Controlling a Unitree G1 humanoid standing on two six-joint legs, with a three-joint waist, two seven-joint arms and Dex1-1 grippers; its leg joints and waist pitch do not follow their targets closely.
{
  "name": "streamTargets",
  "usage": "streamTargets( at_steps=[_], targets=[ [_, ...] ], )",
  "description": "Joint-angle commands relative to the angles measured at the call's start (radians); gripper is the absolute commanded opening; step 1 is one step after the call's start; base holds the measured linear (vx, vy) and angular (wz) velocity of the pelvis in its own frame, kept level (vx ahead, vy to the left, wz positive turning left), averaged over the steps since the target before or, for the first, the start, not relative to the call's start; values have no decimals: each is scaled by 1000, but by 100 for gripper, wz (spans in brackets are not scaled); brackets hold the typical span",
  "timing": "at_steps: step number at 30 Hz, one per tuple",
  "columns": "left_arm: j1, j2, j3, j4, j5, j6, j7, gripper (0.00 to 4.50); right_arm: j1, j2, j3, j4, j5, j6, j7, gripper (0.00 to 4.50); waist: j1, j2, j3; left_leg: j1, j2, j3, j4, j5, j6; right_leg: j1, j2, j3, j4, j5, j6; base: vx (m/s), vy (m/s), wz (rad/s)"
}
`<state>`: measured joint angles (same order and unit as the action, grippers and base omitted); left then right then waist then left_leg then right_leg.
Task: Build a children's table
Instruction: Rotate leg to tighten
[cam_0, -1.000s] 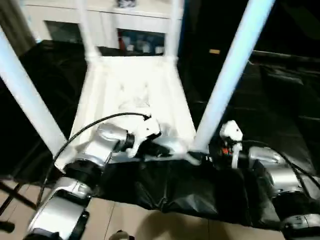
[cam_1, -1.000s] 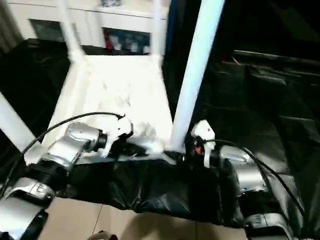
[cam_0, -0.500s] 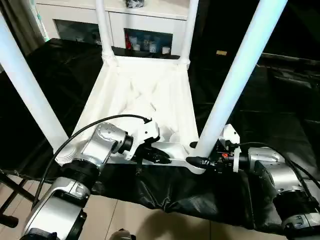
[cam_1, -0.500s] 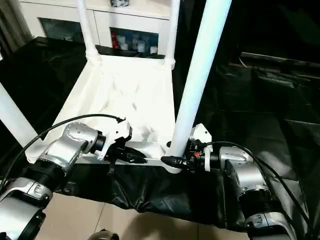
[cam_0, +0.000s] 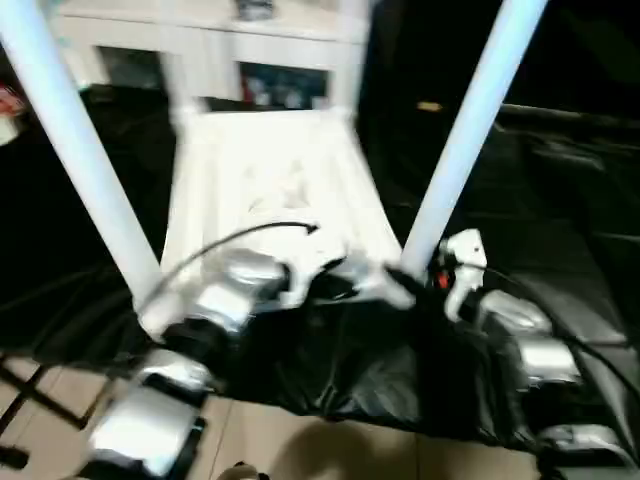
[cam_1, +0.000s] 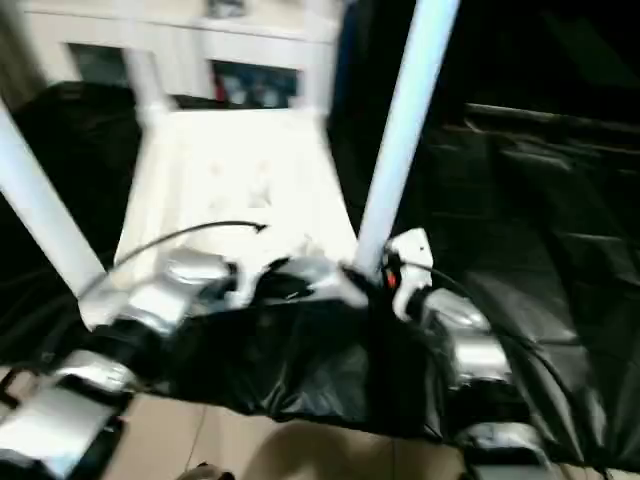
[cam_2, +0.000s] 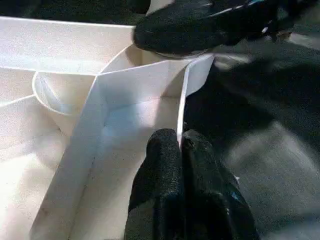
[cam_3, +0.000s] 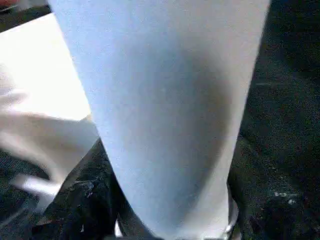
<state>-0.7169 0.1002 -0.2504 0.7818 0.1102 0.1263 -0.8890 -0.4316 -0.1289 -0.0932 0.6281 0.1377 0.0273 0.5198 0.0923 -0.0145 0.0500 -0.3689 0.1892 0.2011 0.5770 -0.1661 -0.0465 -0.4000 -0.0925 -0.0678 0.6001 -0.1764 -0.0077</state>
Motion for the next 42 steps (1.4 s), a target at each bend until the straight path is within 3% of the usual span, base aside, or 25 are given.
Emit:
streamTargets(
  at_steps=[1, 3, 5, 8, 11, 15, 19, 20, 21, 24, 25, 26, 27, 28, 30, 32, 33, 35, 38, 40, 41, 42],
  targets=[
    [-54, -62, 21, -12, -20, -32, 100, 0, 23, 92, 114, -15, -35, 8, 38, 254, 1, -7, -65, 11, 38, -24, -68, -254, 19, 43, -64, 43, -81, -244, -187, 0, 0, 0],
    [-46, -54, 7, -13, -9, -53, 85, 0, 37, 101, 125, -35, -48, -10, 28, 324, 0, -2, -65, 10, 40, -23, -67, -236, 36, 44, -61, 43, -78, -208, -197, 0, 0, 0],
    [-44, -52, 3, -14, -7, -57, 81, 0, 39, 103, 122, -38, -45, -9, 26, 324, -2, -2, -64, 10, 40, -23, -68, -243, 38, 44, -60, 42, -78, -213, -199, 0, 0, 0],
    [-28, -24, -6, -23, -5, -79, 48, 0, 42, 49, 100, -62, -33, -4, 36, 371, -3, 1, -62, 13, 43, -24, -71, -269, 31, 43, -61, 42, -82, -246, -196, 0, 0, 0],
    [-18, -8, -11, -21, 7, -110, 39, 0, 43, -43, 57, -71, -11, -9, 87, 371, -4, -1, -64, 14, 44, -23, -68, -258, 35, 45, -60, 43, -78, -208, -204, 0, 0, 0],
    [-5, 2, -10, -36, 3, -114, 25, 0, 58, -132, 2, -103, 38, 1, 183, 371, 1, -5, -67, 8, 42, -19, -59, -196, 78, 52, -59, 43, -67, -105, -228, 0, 0, 0],
    [16, 14, 5, -79, -24, -107, 8, 0, 83, -278, -67, -138, 114, 38, 351, 371, 6, -16, -67, 5, 43, -18, -52, -171, 118, 58, -61, 40, -66, -101, -243, 0, 0, 0],
    [22, 16, 13, -95, -33, -103, 4, 0, 93, -309, -67, -150, 128, 52, 393, 371, 5, -17, -66, 2, 41, -17, -51, -165, 126, 58, -60, 40, -66, -106, -244, 0, 0, 0],
    [27, 20, 16, -110, -38, -99, -4, 0, 100, -330, -64, -157, 135, 58, 422, 371, 5, -24, -65, 0, 39, -16, -49, -163, 129, 58, -60, 39, -67, -121, -239, 0, 0, 0],
    [39, 31, 28, -146, -58, -82, -19, 0, 116, -377, -47, -180, 143, 81, 486, 371, 1, -23, -64, -1, 39, -17, -49, -175, 129, 55, -60, 36, -74, -193, -219, 0, 0, 0],
    [42, 34, 30, -155, -63, -76, -21, 28, 121, -388, -41, -185, 142, 86, 500, 374, 2, -28, -63, 0, 39, -17, -48, -179, 126, 52, -60, 35, -76, -222, -213, 0, 0, 0],
    [48, 40, 38, -179, -77, -53, -30, 28, 128, -405, -29, -197, 150, 105, 533, 374, 3, -27, -64, 2, 40, -16, -48, -178, 124, 52, -60, 35, -76, -228, -213, 0, 0, 0],
    [50, 42, 41, -188, -83, -44, -33, 28, 131, -411, -24, -202, 154, 111, 544, 374, 3, -27, -64, 1, 40, -16, -48, -173, 125, 52, -60, 35, -75, -225, -215, 0, 0, 0],
    [61, 47, 44, -223, -96, -18, -47, 58, 143, -417, -6, -227, 162, 130, 576, 373, 6, -30, -65, 1, 44, -17, -48, -165, 126, 51, -60, 36, -70, -209, -222, 0, 0, 0],
    [80, 57, 39, -278, -109, 20, -69, 65, 159, -416, 28, -267, 175, 167, 617, 373, 11, -22, -68, 5, 51, -18, -48, -150, 130, 47, -59, 35, -65, -166, -242, 0, 0, 0],
    [91, 61, 36, -304, -113, 34, -77, 68, 163, -413, 49, -280, 175, 174, 634, 373, 9, -22, -62, 2, 53, -18, -49, -157, 132, 44, -57, 34, -62, -150, -254, 0, 0, 0],
    [106, 67, 32, -335, -118, 51, -81, 97, 166, -403, 71, -288, 168, 174, 643, 373, 10, -22, -62, 2, 53, -18, -48, -164, 128, 43, -57, 35, -63, -159, -253, 0, 0, 0],
    [118, 71, 28, -351, -115, 58, -76, 105, 161, -384, 87, -284, 152, 161, 630, 373, 10, -33, -59, 3, 50, -18, -50, -201, 102, 40, -62, 37, -71, -238, -223, 0, 0, 0],
    [133, 81, 18, -363, -104, 65, -64, 128, 153, -364, 102, -281, 126, 147, 604, 373, 8, -28, -58, 3, 49, -22, -55, -217, 76, 38, -62, 38, -75, -283, -199, 0, 0, 0],
    [134, 83, 14, -366, -102, 72, -58, 148, 153, -365, 103, -286, 125, 151, 603, 373, 8, -28, -57, 6, 50, -22, -57, -228, 63, 36, -61, 39, -76, -283, -192, 0, 0, 0],
    [116, 78, 5, -358, -94, 87, -48, 148, 162, -384, 101, -298, 134, 164, 609, 373, 11, -21, -58, 8, 51, -23, -57, -229, 57, 37, -62, 40, -75, -274, -193, 0, 0, 0],
    [110, 76, 1, -355, -90, 90, -43, 148, 165, -391, 101, -302, 137, 169, 612, 373, 10, -23, -57, 10, 51, -21, -57, -233, 56, 35, -60, 41, -76, -266, -194, 0, 0, 0]
  ],
)
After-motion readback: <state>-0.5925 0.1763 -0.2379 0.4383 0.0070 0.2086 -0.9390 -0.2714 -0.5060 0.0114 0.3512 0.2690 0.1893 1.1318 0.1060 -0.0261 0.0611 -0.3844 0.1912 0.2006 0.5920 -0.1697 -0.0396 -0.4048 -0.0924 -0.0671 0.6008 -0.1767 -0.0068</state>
